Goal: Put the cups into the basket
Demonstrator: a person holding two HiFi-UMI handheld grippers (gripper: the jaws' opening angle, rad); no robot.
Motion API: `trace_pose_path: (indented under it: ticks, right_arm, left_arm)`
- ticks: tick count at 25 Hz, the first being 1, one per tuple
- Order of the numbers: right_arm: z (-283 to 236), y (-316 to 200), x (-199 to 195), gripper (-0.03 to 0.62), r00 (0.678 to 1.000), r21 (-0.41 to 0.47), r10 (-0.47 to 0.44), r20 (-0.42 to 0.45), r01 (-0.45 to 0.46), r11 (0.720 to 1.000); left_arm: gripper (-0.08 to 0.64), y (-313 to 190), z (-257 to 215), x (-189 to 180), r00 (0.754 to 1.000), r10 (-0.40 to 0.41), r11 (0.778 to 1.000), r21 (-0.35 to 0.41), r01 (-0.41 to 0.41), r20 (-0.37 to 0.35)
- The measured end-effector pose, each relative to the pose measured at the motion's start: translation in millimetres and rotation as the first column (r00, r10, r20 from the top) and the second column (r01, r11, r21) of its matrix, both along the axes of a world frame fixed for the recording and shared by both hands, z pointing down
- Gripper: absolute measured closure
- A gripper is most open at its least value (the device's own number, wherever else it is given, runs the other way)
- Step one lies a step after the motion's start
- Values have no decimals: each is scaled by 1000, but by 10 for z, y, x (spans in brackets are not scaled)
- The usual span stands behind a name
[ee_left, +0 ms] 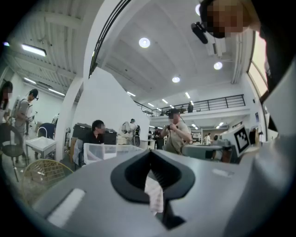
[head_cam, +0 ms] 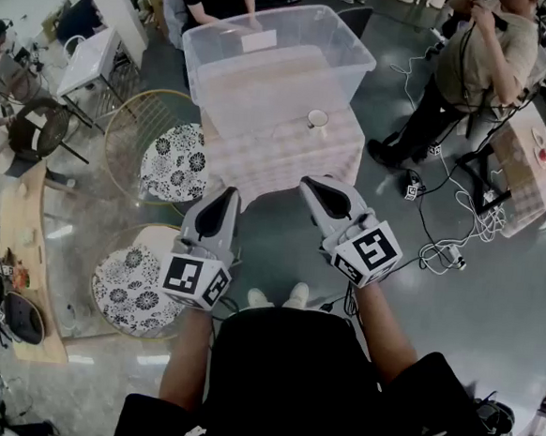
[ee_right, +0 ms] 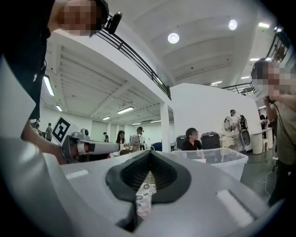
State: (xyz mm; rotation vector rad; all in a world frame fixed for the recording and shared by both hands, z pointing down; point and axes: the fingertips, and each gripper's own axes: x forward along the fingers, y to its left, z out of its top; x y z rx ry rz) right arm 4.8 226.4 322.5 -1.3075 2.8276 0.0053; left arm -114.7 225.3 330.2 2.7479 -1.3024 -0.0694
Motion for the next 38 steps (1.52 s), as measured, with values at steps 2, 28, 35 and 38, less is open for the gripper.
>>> trace_pose_path:
  ticks: [2,28,35,38]
  right_arm:
    - [13,15,-14,591,1000,6,-17,-10,17,1000]
    - [201,-73,404,591,996,4,-70,-56,70,998]
    - [212,-127,515,591,995,-2,-82,-55,82,997]
    - [226,-140,509,591,994,-7,-91,-55,91,996]
  left_arm:
    - [552,5,8,21,1000,5,1000,4,-5,8]
    - [552,-27,125,519,1000,-24,1000,-8,24,18]
    - [552,-24,148,625,999,-38,999,-18,39,27]
    - [552,-33,140,618,998,-51,999,-18,51,24]
